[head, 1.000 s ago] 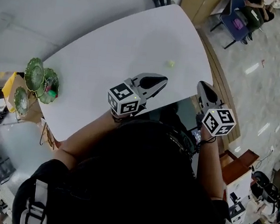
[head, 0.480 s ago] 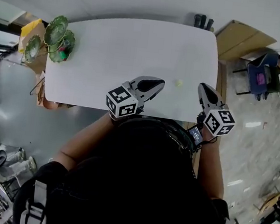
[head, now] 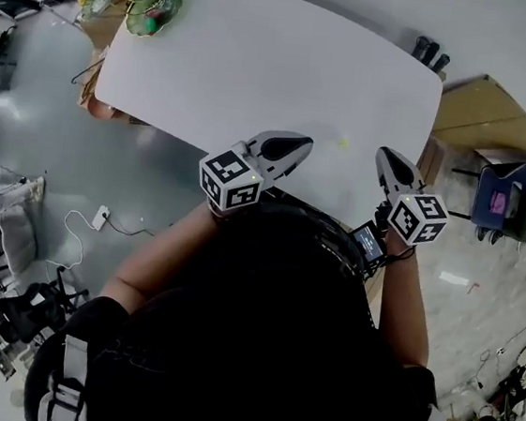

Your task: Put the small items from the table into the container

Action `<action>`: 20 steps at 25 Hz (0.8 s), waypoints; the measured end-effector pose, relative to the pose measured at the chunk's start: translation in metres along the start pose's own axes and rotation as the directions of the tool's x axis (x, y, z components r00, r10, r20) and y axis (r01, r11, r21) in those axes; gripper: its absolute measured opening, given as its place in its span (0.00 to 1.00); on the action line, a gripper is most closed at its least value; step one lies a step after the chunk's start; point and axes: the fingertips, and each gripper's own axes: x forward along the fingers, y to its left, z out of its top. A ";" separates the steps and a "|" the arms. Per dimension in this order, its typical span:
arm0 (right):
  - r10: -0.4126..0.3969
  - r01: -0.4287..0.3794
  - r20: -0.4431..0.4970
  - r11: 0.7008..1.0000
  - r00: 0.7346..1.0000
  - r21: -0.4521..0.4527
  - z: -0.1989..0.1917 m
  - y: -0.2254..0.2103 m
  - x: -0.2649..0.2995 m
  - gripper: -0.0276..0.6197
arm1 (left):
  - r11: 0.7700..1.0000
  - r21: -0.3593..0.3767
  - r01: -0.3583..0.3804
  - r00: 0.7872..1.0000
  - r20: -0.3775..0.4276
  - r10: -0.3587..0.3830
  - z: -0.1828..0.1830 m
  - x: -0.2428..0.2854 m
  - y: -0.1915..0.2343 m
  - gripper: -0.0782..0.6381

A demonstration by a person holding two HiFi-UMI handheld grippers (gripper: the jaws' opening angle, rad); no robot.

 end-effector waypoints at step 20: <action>0.003 -0.006 -0.187 1.000 0.982 -0.014 -0.062 -0.018 0.044 0.09 | 0.995 0.018 -0.093 0.995 -0.017 0.093 -0.018 0.016 0.036 0.11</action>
